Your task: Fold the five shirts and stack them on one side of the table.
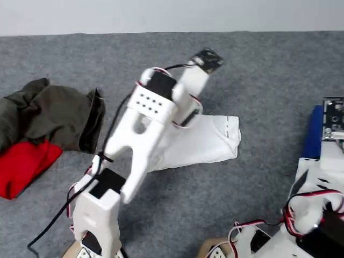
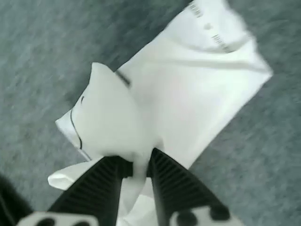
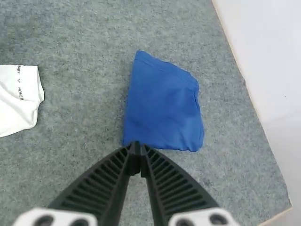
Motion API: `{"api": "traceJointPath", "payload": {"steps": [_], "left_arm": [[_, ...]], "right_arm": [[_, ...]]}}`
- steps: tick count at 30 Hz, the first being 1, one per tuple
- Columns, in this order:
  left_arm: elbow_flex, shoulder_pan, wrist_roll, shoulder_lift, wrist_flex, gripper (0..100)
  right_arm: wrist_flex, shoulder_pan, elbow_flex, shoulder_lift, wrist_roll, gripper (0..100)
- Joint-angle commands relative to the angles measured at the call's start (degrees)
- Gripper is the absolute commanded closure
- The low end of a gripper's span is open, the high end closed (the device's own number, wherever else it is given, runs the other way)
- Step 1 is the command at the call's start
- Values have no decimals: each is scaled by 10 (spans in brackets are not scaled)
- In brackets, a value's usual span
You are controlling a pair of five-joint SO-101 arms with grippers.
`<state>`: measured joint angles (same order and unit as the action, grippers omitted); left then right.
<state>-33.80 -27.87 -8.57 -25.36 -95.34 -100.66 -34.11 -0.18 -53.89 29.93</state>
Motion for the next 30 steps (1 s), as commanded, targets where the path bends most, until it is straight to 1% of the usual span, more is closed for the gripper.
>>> {"api": "traceJointPath", "payload": {"steps": [1,7,12,15,19,25,27,30], "left_arm": [[-44,-35,15,-31,15,995],[-190,-57,33,-145,11,995],[-315,-83,34,-235,-27,995],[-382,-93,49,-274,-38,995],[-429,-113,49,-310,-38,995],[-436,-140,49,-343,-35,994],[-436,-145,47,-345,-38,963],[-439,-143,49,-337,-52,841]], "right_arm": [[-19,-5,-1,3,4,989],[-19,-5,-1,3,4,989],[-19,-5,-1,3,4,989],[-19,-5,-1,3,4,989],[-19,-5,-1,3,4,989],[-19,-6,-1,3,4,989],[-19,-6,-1,3,4,989],[-20,-6,-1,3,4,989]]}}
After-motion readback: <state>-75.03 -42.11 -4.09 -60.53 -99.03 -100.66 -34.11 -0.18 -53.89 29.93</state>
